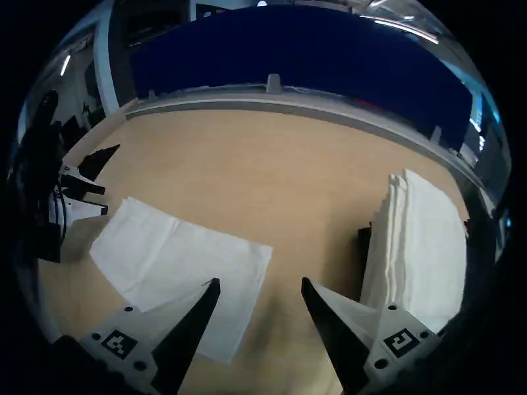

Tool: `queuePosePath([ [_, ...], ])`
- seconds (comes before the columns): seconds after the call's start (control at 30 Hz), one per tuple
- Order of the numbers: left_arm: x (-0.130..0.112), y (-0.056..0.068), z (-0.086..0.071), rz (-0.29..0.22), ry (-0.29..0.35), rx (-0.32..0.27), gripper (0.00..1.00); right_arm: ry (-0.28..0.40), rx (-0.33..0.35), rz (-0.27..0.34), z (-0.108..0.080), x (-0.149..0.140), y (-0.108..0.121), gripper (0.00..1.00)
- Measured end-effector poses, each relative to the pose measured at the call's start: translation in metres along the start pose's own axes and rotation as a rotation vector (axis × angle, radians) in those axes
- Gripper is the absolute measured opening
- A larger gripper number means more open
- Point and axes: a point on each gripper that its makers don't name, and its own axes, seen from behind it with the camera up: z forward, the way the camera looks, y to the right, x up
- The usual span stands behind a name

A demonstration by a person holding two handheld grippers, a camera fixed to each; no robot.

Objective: Fold towel

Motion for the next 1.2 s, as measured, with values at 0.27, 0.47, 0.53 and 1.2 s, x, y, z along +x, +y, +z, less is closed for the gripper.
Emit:
queuePosePath([
  [0.27, 0.000, 0.002, -0.008, -0.021, 0.014, 0.004, 0.88, 0.000, 0.014, -0.008, -0.005, 0.000, -0.004, 0.96],
  [0.47, -0.004, -0.002, -0.024, -0.036, 0.024, 0.023, 0.88, -0.004, 0.025, -0.021, -0.012, -0.005, -0.008, 0.96],
  [0.53, -0.007, -0.005, -0.030, -0.043, 0.028, 0.034, 0.88, -0.007, 0.029, -0.024, -0.015, -0.008, -0.010, 0.96],
  [1.2, -0.071, -0.013, -0.097, -0.151, 0.042, 0.148, 0.88, -0.047, 0.098, -0.084, -0.040, -0.048, -0.032, 0.96],
])
